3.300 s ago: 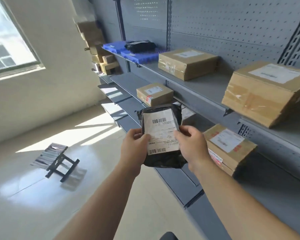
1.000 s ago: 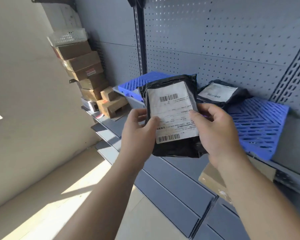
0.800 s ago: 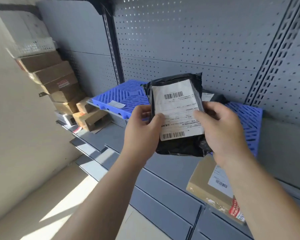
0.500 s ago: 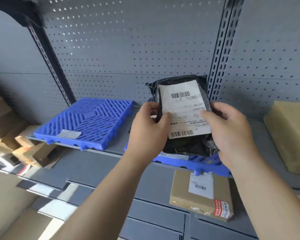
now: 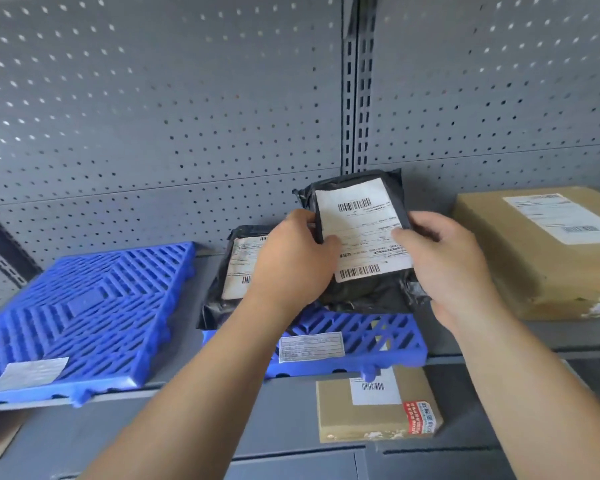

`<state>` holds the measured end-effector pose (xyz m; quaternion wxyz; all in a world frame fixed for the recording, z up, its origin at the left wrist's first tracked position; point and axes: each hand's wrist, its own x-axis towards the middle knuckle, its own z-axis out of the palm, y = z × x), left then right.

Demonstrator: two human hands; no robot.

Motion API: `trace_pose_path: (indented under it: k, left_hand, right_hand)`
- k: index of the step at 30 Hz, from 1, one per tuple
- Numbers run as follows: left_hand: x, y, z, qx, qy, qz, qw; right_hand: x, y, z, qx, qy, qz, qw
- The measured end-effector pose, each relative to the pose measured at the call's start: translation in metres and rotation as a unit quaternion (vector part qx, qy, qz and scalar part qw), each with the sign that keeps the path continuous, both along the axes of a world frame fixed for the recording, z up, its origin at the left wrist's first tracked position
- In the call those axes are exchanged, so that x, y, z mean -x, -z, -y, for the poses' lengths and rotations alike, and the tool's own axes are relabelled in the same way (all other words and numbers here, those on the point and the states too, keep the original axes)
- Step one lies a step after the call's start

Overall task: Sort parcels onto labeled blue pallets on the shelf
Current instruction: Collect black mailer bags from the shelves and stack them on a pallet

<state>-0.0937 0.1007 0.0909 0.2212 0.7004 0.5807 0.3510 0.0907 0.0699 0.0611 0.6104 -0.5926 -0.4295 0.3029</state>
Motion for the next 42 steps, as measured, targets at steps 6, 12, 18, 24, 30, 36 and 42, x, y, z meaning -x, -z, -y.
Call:
trace_pose_path:
  k: [6, 12, 18, 24, 30, 36, 42]
  left_hand:
    - [-0.008, 0.011, -0.002, -0.016, -0.039, -0.138, 0.989]
    - [-0.014, 0.018, 0.000, -0.016, -0.042, -0.263, 0.964]
    - [-0.021, 0.023, -0.002, 0.028, -0.024, -0.349, 0.936]
    - [-0.027, 0.019, -0.010, 0.062, -0.024, -0.372, 0.926]
    - [-0.027, 0.017, 0.003, 0.005, -0.071, -0.347, 0.935]
    - [-0.027, 0.019, 0.029, -0.060, -0.090, -0.295, 0.949]
    - [-0.023, 0.020, 0.057, -0.098, -0.066, -0.263, 0.957]
  right_hand:
    - [-0.008, 0.019, -0.016, 0.029, -0.019, 0.046, 0.998]
    - [-0.012, 0.036, -0.021, 0.081, -0.048, 0.107, 0.990]
    - [-0.014, 0.037, -0.022, 0.103, -0.068, 0.208, 0.970]
    - [-0.012, 0.029, -0.026, 0.109, -0.092, 0.229, 0.963]
    - [-0.023, 0.023, -0.017, 0.107, -0.086, 0.212, 0.968]
    - [-0.021, 0.020, -0.001, 0.069, -0.078, 0.272, 0.957]
    - [-0.008, 0.010, 0.036, 0.035, -0.037, 0.333, 0.941]
